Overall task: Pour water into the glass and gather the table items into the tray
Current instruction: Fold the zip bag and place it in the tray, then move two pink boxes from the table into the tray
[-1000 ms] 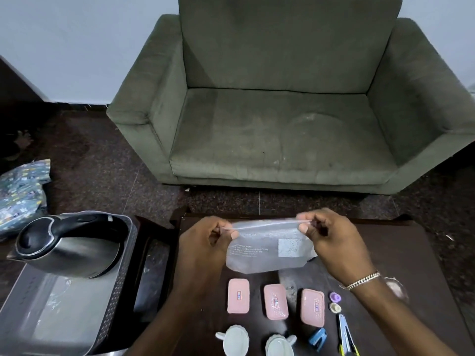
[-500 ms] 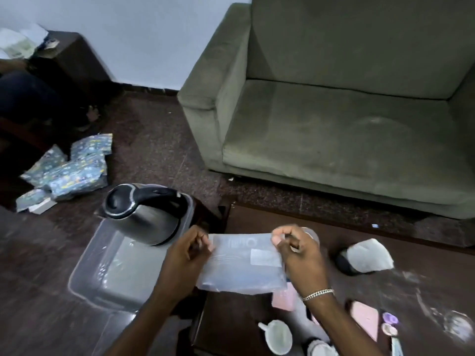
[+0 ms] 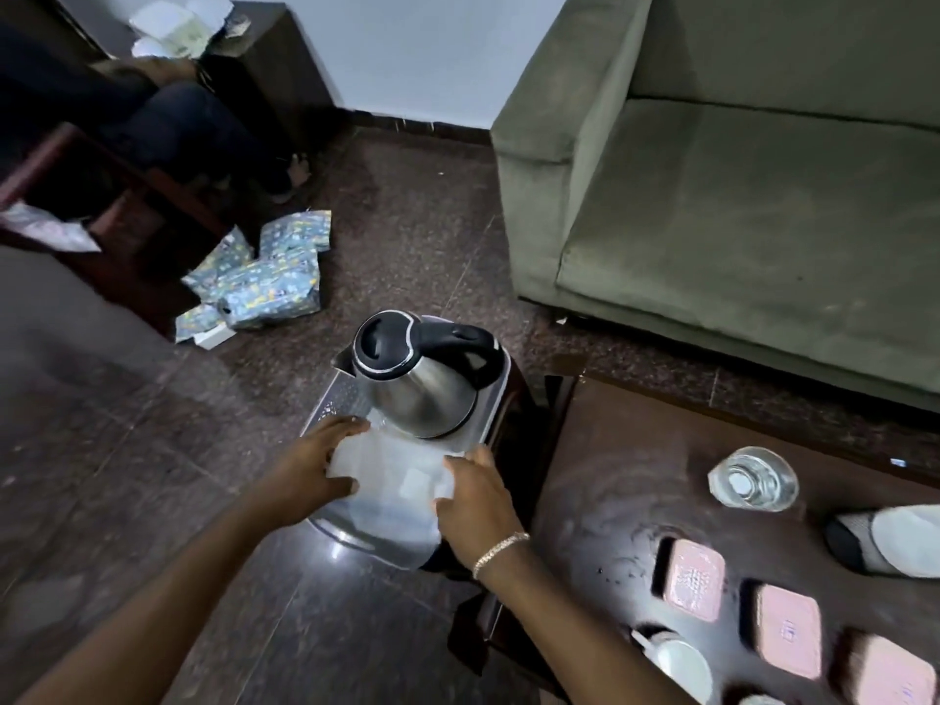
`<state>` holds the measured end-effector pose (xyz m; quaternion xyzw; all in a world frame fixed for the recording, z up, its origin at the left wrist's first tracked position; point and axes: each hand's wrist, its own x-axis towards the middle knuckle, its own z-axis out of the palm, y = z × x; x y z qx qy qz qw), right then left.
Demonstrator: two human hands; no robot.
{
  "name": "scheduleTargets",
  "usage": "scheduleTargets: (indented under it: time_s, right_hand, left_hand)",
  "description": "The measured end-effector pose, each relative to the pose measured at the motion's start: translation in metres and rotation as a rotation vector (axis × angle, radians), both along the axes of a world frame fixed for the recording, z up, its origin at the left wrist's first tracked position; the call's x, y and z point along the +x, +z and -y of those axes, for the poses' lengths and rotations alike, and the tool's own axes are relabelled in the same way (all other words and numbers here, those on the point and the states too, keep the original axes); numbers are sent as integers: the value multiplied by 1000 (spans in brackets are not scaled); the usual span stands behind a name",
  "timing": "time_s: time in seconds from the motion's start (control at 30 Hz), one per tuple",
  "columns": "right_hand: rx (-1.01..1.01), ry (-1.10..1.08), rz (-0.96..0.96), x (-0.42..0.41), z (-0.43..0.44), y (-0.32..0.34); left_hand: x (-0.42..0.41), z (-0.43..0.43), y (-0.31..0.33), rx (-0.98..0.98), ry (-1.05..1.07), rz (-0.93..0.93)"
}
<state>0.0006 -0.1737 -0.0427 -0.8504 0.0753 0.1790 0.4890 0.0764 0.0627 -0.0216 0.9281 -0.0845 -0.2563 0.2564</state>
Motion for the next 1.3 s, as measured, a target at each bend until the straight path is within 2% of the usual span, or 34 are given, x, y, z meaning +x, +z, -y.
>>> scheduleTargets:
  time_s: [0.1,0.27,0.43,0.5,0.6,0.7,0.83,1.1,1.3]
  right_hand:
    - [-221,136,-31,10,-29,2]
    - [-415,324,-29,18,-58,-19]
    - [-587,440,7,21,-67,-30]
    - [-612,408,56,24,-73,-30]
    - [-602,447,144,25,-84,-35]
    - [-637,566,118,22,-85,-45]
    - [-621,590,136,19,-78,-52]
    - [-520,349,397,2,-22,-43]
    - [-529,175,369,-13,58,-36]
  left_hand:
    - [10,-13,-25,198,-79,25]
    - [6,-18,-56,302,-96,10]
    - [-8,-22,-76,545,-139,250]
    - [-7,-15,-76,498,-145,275]
    - [-5,-9,-81,347,-188,127]
    - [-11,-9,-88,386,-236,36]
    - [-12,-6,-88,418,-212,38]
    - [-24,17,-50,330,-192,210]
    - [-34,74,-18,186,-245,273]
